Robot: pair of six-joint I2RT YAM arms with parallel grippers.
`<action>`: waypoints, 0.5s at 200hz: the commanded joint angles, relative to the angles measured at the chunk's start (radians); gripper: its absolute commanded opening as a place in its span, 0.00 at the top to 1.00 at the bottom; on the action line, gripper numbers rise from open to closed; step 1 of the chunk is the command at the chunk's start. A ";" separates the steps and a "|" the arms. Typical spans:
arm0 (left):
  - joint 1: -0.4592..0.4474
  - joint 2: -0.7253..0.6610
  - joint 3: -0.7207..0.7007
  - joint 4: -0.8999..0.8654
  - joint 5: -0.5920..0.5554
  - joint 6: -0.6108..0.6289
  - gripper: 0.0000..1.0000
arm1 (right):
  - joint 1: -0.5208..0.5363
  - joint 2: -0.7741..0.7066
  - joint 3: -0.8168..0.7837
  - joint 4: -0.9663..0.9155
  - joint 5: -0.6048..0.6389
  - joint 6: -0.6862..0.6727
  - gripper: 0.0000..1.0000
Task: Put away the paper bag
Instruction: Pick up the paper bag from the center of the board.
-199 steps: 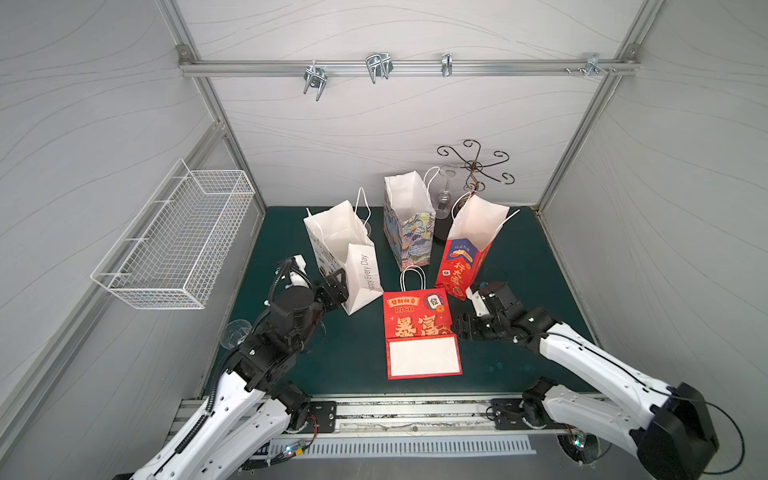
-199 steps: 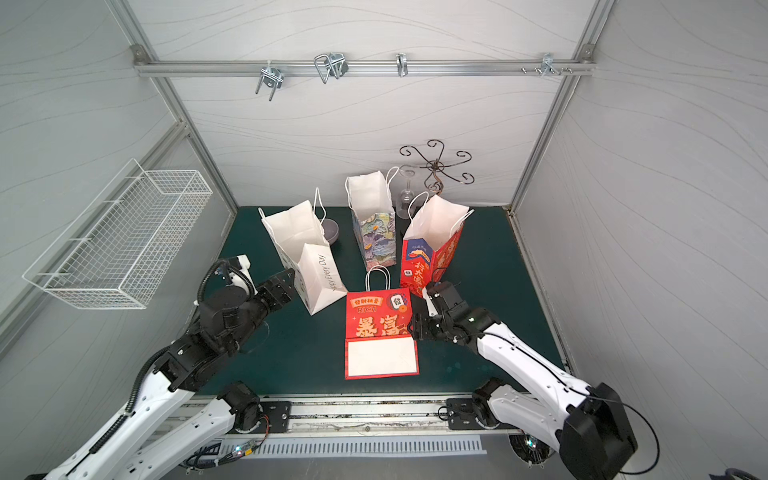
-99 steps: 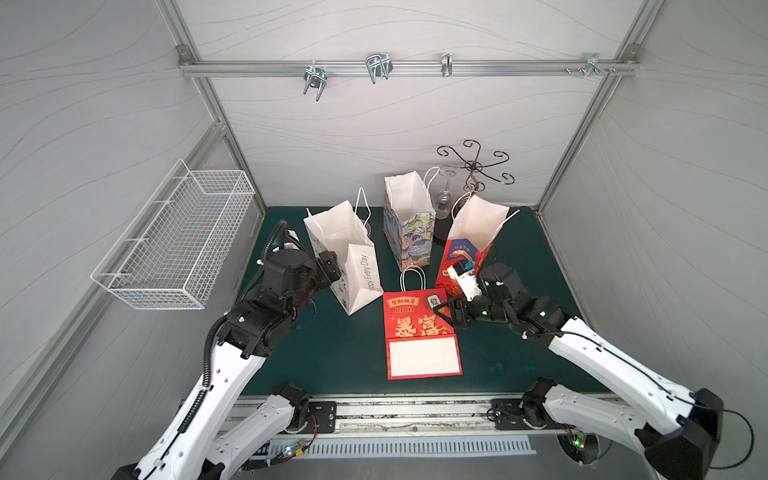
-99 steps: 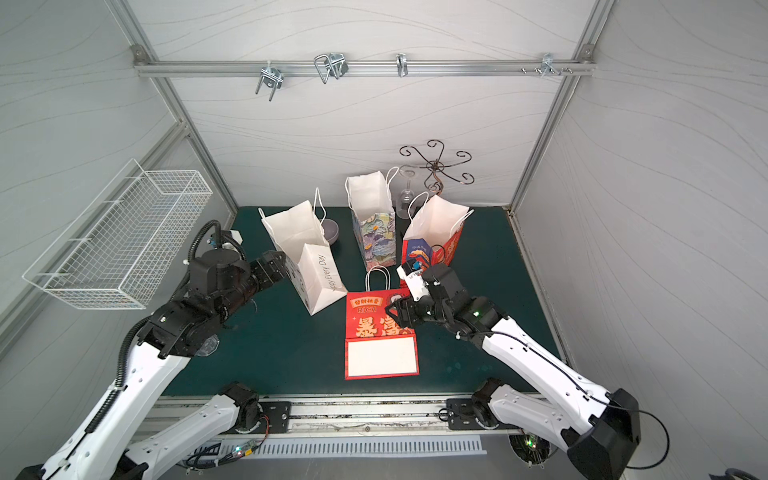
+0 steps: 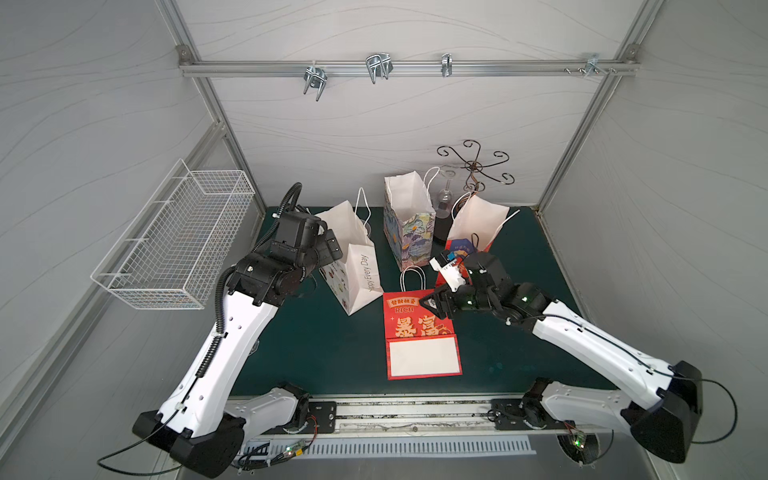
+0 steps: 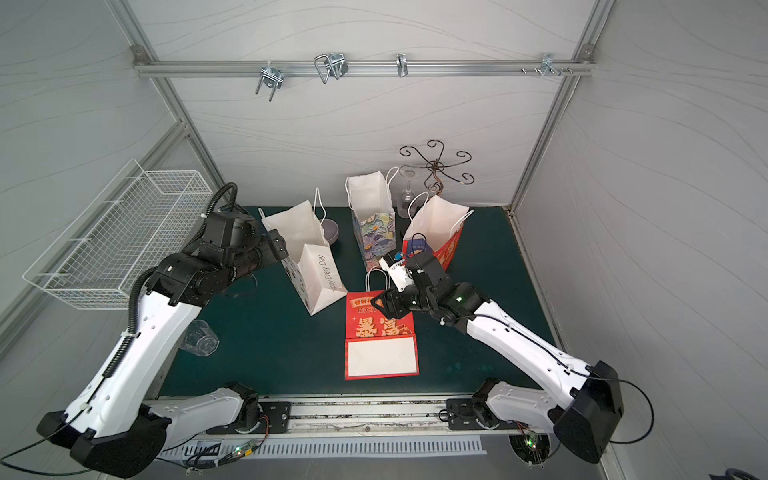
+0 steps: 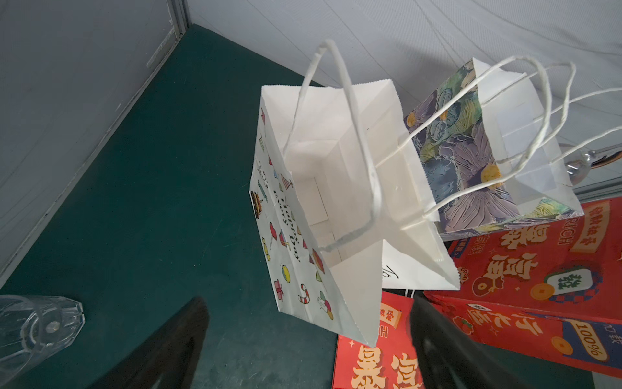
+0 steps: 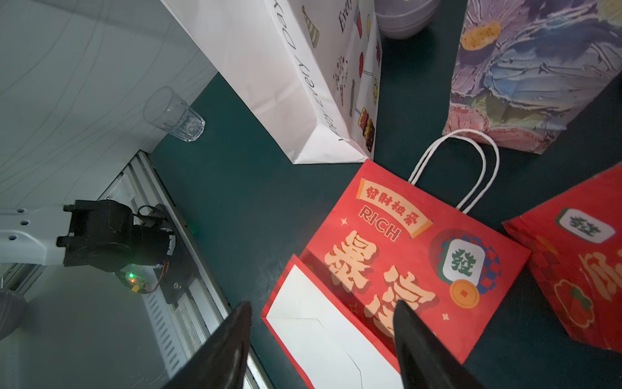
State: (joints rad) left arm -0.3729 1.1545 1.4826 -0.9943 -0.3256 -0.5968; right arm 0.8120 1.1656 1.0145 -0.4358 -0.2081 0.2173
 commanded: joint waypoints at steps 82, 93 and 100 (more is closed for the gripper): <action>0.006 0.072 0.067 -0.092 0.064 -0.067 0.05 | 0.035 0.107 0.073 0.054 -0.014 -0.051 0.33; 0.005 0.098 0.079 -0.096 0.083 -0.071 0.05 | 0.034 0.102 0.062 0.055 -0.006 -0.047 0.33; 0.004 0.113 0.084 -0.096 0.085 -0.076 0.06 | 0.033 0.096 0.057 0.054 -0.001 -0.043 0.33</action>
State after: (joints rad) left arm -0.3729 1.2194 1.5139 -1.0664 -0.2806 -0.6388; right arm 0.8394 1.2785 1.0763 -0.3920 -0.2203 0.1825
